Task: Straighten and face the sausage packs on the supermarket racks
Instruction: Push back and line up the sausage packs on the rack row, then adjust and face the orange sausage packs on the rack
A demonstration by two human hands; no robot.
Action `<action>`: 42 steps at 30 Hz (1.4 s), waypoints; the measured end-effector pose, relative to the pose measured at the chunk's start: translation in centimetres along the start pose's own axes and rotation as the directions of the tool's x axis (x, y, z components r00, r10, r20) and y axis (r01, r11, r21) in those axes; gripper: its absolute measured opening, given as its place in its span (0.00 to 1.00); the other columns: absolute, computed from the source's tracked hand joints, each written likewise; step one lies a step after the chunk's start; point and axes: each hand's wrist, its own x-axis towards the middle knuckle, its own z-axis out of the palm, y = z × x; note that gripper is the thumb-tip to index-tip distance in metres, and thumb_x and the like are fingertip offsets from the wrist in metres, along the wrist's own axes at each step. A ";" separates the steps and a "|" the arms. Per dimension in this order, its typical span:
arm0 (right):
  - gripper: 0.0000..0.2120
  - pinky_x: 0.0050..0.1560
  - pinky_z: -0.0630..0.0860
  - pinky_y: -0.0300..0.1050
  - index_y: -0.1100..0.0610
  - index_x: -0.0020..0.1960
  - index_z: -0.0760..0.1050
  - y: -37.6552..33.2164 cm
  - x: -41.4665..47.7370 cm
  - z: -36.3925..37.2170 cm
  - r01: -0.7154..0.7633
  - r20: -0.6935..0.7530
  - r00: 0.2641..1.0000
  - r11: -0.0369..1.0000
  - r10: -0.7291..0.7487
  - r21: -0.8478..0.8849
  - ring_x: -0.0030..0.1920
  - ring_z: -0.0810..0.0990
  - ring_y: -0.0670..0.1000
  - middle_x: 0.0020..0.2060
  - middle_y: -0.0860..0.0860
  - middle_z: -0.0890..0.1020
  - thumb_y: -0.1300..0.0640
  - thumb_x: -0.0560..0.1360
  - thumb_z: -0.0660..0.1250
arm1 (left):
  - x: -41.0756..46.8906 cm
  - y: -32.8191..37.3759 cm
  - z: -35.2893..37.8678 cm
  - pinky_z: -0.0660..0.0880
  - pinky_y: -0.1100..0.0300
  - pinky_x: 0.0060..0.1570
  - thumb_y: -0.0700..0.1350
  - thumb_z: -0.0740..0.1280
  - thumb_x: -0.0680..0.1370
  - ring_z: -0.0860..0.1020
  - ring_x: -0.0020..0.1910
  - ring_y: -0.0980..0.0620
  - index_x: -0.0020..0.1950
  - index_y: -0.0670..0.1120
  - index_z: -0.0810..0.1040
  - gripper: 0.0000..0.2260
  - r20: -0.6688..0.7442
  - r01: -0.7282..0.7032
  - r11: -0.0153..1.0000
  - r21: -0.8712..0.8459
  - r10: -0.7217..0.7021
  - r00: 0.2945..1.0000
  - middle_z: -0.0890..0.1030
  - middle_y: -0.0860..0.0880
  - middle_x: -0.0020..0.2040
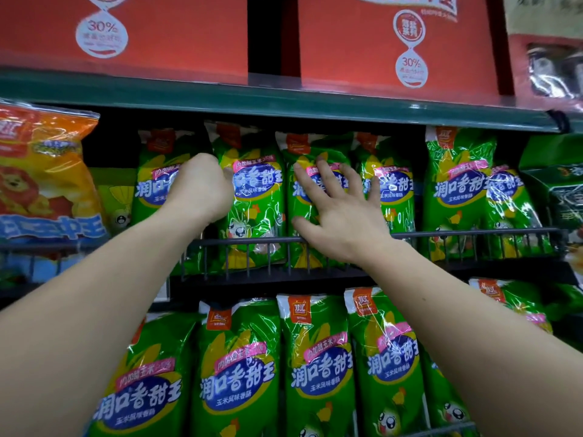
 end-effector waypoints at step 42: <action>0.31 0.76 0.41 0.64 0.42 0.80 0.45 -2.8 -3.5 0.7 0.007 -0.108 0.994 0.991 0.008 0.135 0.80 0.41 0.53 0.80 0.47 0.42 0.36 0.79 0.41 | -7.3 -3.5 -0.2 0.57 0.45 0.75 0.68 0.52 0.76 0.52 0.79 0.48 0.74 0.53 0.67 0.31 0.236 -0.507 0.818 0.270 0.455 0.859 0.56 0.49 0.80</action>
